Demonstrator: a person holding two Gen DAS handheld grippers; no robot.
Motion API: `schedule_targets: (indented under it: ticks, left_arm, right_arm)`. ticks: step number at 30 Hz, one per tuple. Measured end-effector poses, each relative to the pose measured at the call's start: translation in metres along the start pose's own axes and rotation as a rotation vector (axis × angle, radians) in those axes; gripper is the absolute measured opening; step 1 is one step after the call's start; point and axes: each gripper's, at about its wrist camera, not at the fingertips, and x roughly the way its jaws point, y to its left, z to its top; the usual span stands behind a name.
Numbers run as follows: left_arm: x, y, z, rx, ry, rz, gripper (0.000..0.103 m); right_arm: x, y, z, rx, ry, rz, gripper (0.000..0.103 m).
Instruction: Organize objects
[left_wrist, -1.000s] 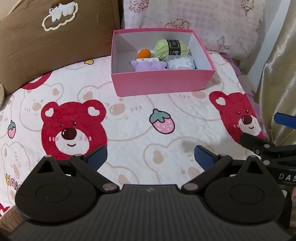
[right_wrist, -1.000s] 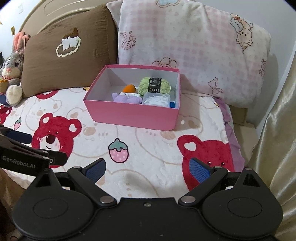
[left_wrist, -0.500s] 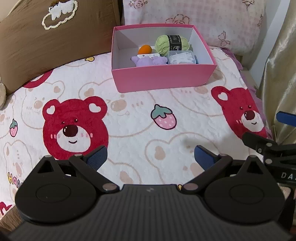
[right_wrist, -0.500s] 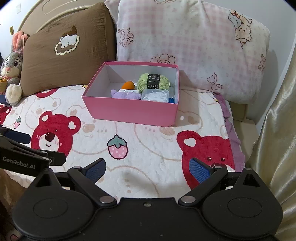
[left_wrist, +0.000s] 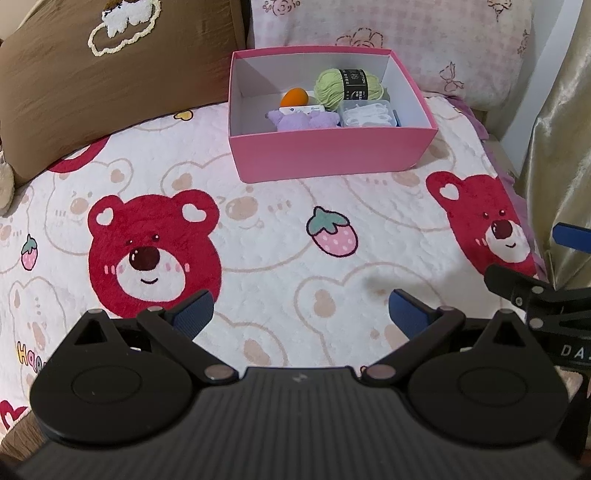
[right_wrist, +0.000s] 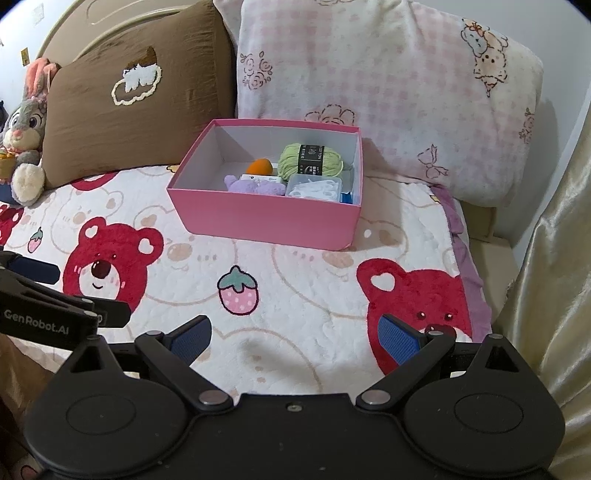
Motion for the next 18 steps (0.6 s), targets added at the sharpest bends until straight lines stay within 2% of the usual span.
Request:
schedule_targets:
  ticks: [18]
  left_arm:
    - [-0.0046, -0.0057, -0.0043, 0.042, -0.017, -0.001, 0.103]
  right_arm:
    - [-0.0021, 0.0030, -0.0006, -0.004, 0.000, -0.001, 0.098]
